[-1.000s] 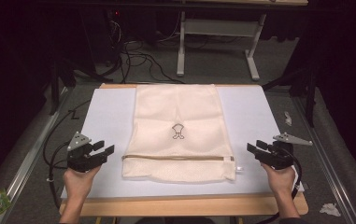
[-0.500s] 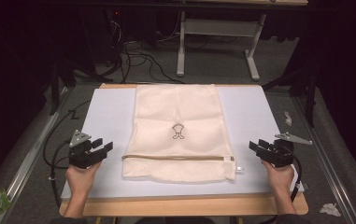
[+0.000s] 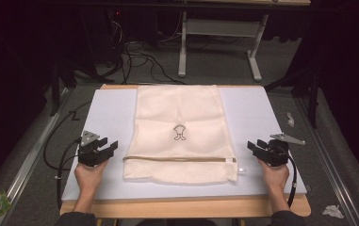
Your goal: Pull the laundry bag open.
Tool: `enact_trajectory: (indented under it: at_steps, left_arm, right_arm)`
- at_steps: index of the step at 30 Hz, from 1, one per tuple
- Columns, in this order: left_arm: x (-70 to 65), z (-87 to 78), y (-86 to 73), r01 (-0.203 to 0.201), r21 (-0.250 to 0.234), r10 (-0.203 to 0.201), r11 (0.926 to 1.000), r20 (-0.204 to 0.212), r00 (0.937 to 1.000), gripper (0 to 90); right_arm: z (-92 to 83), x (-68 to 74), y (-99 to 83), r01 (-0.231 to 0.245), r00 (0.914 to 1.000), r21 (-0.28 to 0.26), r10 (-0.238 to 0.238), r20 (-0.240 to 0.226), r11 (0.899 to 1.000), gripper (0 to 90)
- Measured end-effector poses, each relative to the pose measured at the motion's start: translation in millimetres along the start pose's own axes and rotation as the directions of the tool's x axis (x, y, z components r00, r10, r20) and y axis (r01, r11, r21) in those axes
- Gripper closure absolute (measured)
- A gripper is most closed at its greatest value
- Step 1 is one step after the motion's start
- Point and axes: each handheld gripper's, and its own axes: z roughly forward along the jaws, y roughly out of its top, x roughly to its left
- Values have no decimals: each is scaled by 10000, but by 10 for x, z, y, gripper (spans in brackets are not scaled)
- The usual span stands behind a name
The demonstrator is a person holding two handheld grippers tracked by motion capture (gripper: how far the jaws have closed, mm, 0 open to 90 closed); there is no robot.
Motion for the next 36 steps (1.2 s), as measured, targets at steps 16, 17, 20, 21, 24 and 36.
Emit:
enact_trajectory:
  at_steps: [16, 17, 20, 21, 24, 36]
  left_arm:
    - [-61, 305, -55, -33, 128, 38, 9999, -406, 9992, 511]
    - [-59, 313, -56, -54, 169, 61, 9998, -415, 9991, 508]
    - [-53, 353, -72, -117, 295, 132, 9995, -486, 9987, 508]
    - [-49, 365, -76, -117, 358, 136, 9993, -514, 9986, 508]
    - [-50, 404, -90, -126, 432, 152, 9990, -610, 9980, 506]
    - [-37, 520, -111, 62, 1218, 55, 9925, -953, 9954, 415]
  right_arm:
    - [151, -37, -100, 293, 9965, 168, -305, 778, 9994, 502]
    - [153, -36, -100, 269, 9965, 179, -283, 790, 9995, 502]
    - [163, -38, -100, 378, 9953, 145, -389, 888, 9992, 492]
    - [168, -40, -100, 454, 9946, 154, -467, 930, 9988, 490]
    - [192, -41, -105, 465, 9930, 251, -489, 1071, 9986, 482]
    - [312, 59, -107, 1266, 9726, 1237, -1477, 1794, 9842, 413]
